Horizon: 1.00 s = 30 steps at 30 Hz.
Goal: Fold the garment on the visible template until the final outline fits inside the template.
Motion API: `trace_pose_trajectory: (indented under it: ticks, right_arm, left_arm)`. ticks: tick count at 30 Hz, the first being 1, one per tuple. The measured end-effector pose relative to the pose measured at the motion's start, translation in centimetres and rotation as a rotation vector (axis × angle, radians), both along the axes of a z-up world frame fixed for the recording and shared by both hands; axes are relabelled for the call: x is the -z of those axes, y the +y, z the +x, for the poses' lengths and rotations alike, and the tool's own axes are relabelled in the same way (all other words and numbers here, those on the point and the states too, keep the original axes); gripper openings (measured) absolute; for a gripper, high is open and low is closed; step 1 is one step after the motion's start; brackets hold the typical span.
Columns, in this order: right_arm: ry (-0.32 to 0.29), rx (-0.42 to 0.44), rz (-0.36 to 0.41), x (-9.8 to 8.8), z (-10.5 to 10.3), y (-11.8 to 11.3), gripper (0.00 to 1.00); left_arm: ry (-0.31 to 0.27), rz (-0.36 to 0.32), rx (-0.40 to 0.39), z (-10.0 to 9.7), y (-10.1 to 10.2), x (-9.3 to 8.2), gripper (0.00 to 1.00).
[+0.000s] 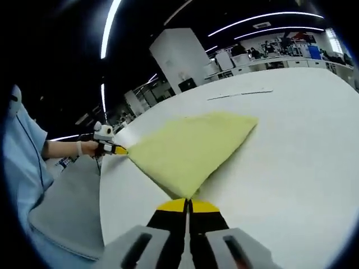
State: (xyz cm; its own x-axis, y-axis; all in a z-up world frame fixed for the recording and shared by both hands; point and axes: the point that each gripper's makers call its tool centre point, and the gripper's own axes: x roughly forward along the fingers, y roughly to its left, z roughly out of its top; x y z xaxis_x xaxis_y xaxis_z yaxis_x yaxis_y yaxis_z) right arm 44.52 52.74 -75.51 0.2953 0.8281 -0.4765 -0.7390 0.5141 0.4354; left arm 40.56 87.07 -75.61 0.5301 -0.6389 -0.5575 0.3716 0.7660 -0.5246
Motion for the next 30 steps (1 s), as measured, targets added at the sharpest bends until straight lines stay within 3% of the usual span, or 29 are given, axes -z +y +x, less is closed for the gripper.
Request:
trace_pose_trajectory:
  ticks: [9, 17, 30]
  right_arm:
    - [-0.050, -0.151, -0.074, 0.6, -3.3, 0.2, 0.00]
    - [-0.021, -0.149, -0.086, 1.4, -3.6, 0.2, 0.00]
    - [0.007, -0.141, -0.071, 1.5, -4.2, 0.3, 0.00]
  left_arm:
    - [0.022, -0.008, 0.007, -2.0, 0.2, -0.1, 0.00]
    - [0.046, -0.011, 0.006, -3.7, 0.2, 0.4, 0.00]
    - [0.045, -0.003, -0.025, -4.2, 0.5, 1.0, 0.00]
